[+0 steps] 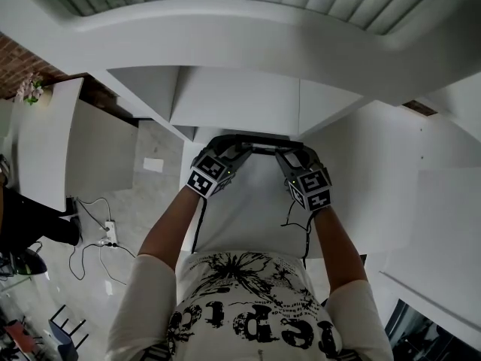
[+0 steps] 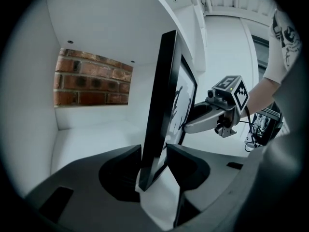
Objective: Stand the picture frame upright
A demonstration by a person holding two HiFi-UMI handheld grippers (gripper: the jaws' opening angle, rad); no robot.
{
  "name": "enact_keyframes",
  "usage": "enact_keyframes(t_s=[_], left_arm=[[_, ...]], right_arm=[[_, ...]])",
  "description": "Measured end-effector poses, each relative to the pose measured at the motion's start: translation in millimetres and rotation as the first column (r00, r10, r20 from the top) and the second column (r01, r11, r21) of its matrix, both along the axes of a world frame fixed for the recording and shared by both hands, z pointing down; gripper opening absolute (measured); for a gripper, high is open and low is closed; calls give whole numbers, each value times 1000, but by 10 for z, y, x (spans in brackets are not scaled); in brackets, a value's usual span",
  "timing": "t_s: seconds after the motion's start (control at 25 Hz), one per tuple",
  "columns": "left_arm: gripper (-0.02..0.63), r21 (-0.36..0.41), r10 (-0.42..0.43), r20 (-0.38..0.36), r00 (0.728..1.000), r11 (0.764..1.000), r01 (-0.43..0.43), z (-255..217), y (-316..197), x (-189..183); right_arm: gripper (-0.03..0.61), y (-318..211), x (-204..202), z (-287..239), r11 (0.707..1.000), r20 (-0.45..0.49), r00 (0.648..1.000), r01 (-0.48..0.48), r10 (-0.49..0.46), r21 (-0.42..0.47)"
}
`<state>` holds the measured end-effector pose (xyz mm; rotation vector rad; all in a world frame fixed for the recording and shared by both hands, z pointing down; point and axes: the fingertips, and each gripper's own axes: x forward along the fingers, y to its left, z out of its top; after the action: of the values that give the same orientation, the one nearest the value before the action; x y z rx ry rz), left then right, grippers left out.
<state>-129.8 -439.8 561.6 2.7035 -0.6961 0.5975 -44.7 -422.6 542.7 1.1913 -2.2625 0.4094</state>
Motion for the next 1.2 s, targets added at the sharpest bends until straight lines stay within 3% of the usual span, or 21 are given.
enact_keyframes(t_s=[0.32, 0.52, 0.64, 0.72, 0.92, 1.08, 1.2], left_arm=[[221, -24, -77, -1, 997, 997, 77, 28, -65, -58], [222, 14, -91, 9, 996, 996, 91, 7, -16, -46], [290, 52, -83, 22, 996, 995, 82, -22, 21, -25], [296, 39, -96, 12, 995, 995, 95, -18, 55, -27], [330, 60, -195, -31, 980, 979, 197, -124, 172, -170], [325, 129, -280, -79, 957, 949, 289, -324, 319, -366], [253, 123, -294, -144, 945, 942, 312, -526, 519, -417]], right_arm=[[176, -40, 11, 99, 999, -6, 1000, -24, 24, -36], [219, 3, 66, 156, 996, -33, 996, -81, 80, -29], [229, 66, 120, 196, 995, -58, 994, -94, 93, -23], [244, 106, 149, 180, 995, -49, 994, -101, 100, -15], [243, 250, 209, 47, 988, -18, 988, -152, 152, 28], [179, 439, 194, -128, 978, 25, 980, -197, 196, 62], [72, 582, 160, -382, 966, 63, 975, -221, 214, 132]])
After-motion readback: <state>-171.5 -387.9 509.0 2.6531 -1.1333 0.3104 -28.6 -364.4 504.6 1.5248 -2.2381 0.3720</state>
